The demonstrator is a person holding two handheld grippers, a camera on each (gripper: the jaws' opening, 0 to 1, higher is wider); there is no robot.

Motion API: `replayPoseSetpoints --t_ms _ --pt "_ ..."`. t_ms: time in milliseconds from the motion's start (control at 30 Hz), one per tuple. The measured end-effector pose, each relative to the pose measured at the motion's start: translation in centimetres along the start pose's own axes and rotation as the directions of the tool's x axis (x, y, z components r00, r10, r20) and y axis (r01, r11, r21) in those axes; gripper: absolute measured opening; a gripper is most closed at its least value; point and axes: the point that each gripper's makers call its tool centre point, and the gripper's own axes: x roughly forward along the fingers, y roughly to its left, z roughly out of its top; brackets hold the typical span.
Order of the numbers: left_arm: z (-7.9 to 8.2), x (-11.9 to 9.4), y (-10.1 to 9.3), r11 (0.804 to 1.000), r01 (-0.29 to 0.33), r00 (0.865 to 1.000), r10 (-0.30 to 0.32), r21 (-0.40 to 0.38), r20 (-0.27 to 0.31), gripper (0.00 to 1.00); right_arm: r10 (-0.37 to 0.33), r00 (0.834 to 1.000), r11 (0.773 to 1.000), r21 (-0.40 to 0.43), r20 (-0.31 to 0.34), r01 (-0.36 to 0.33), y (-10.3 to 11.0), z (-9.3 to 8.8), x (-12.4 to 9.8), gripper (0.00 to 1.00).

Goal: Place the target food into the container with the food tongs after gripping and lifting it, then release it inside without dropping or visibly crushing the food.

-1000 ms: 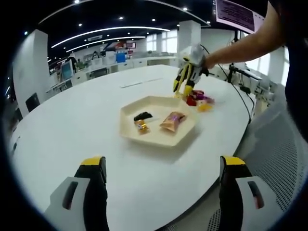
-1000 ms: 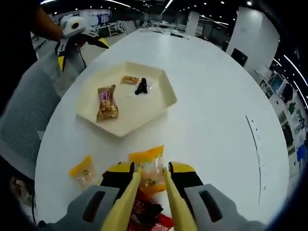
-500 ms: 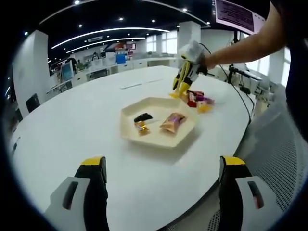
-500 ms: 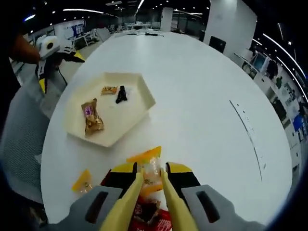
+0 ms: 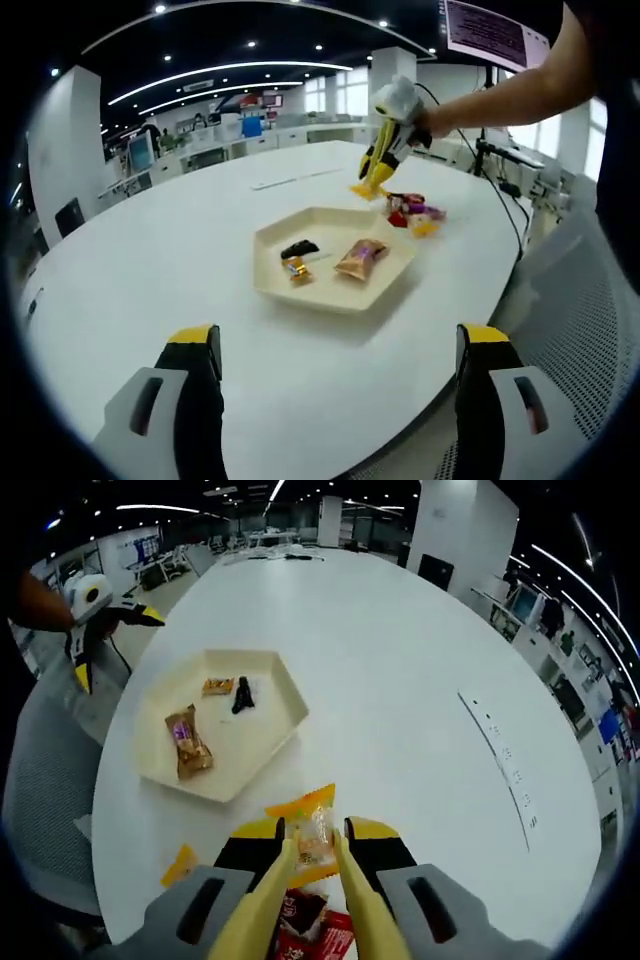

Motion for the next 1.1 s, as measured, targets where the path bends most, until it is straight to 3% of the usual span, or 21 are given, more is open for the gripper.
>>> replayPoseSetpoints --t_ms 733,1100 --pt "0.3 0.0 0.1 1.0 -0.007 1.0 0.007 0.009 0.016 0.95 -0.044 0.998 0.999 0.006 -0.038 0.044 -0.6 1.1 -0.9 0.23" --pt "0.8 -0.1 0.2 1.0 -0.006 0.999 0.006 -0.013 0.042 0.99 -0.052 0.997 0.997 0.059 -0.052 0.055 -0.9 1.9 -1.2 0.23"
